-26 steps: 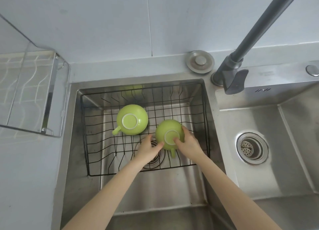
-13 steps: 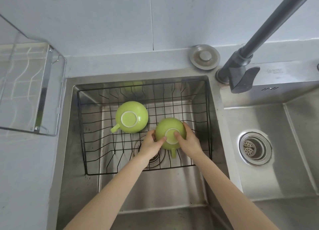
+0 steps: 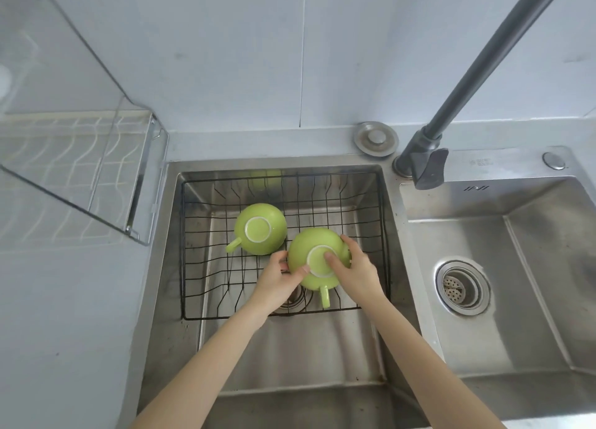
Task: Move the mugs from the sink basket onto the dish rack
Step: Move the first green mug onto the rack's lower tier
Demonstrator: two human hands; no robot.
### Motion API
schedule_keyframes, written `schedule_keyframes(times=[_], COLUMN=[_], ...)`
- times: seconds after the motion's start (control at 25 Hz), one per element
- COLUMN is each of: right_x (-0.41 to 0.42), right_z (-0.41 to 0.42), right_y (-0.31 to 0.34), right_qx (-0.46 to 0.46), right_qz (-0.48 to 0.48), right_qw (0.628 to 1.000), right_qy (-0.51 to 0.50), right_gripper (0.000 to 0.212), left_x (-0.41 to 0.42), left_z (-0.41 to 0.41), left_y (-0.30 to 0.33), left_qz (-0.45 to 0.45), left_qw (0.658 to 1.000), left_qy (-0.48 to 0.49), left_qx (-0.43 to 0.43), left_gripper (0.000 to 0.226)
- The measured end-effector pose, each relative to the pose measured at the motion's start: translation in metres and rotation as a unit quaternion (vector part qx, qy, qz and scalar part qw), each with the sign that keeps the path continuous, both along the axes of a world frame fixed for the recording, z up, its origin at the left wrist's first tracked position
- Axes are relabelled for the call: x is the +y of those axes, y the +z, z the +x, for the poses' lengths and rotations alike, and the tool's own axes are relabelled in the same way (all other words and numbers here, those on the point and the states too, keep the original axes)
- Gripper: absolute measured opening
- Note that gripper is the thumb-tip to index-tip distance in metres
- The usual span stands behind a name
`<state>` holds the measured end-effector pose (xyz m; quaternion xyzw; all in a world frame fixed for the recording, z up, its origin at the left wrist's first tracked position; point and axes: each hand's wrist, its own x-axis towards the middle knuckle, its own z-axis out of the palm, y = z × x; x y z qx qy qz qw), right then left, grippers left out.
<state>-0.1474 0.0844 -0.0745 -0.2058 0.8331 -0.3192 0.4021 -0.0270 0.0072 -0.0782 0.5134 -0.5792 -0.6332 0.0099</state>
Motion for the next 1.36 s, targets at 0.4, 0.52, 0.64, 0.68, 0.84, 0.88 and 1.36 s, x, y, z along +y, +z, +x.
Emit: schedule_keyframes(times=[0.4,0.52,0.64,0.68,0.84,0.88,1.36], right_x=[0.027,0.037,0.043,0.045,0.043,0.040,-0.032], right_z=[0.033,0.050,0.068,0.074,0.108,0.117,0.235], right_y=[0.067,0.092,0.109,0.112,0.121,0.123,0.132], right_qx=[0.043,0.057,0.071,0.077,0.099,0.101,0.123], right_qz=[-0.044,-0.057,-0.059,-0.063,-0.081,-0.082,-0.076], right_qw=[0.997,0.993,0.988,0.986,0.981,0.980,0.970], right_qy=[0.043,0.089,0.126,0.133,0.146,0.150,0.197], right_gripper=[0.061,0.077,0.092,0.093,0.090,0.089,0.093], left_x=[0.019,0.020,0.017,0.017,0.012,0.011,-0.045], left_z=[0.049,0.065,0.083,0.089,0.122,0.131,0.256], left_y=[0.048,0.068,0.082,0.086,0.096,0.098,0.101], left_qz=[-0.189,-0.242,-0.276,-0.278,-0.298,-0.300,-0.327], left_qw=[0.973,0.959,0.945,0.942,0.930,0.930,0.937], left_qy=[-0.126,-0.139,-0.159,-0.168,-0.205,-0.202,-0.114], left_qx=[0.048,0.051,0.075,0.082,0.072,0.070,0.047], left_gripper=[0.088,0.091,0.090,0.089,0.097,0.098,0.096])
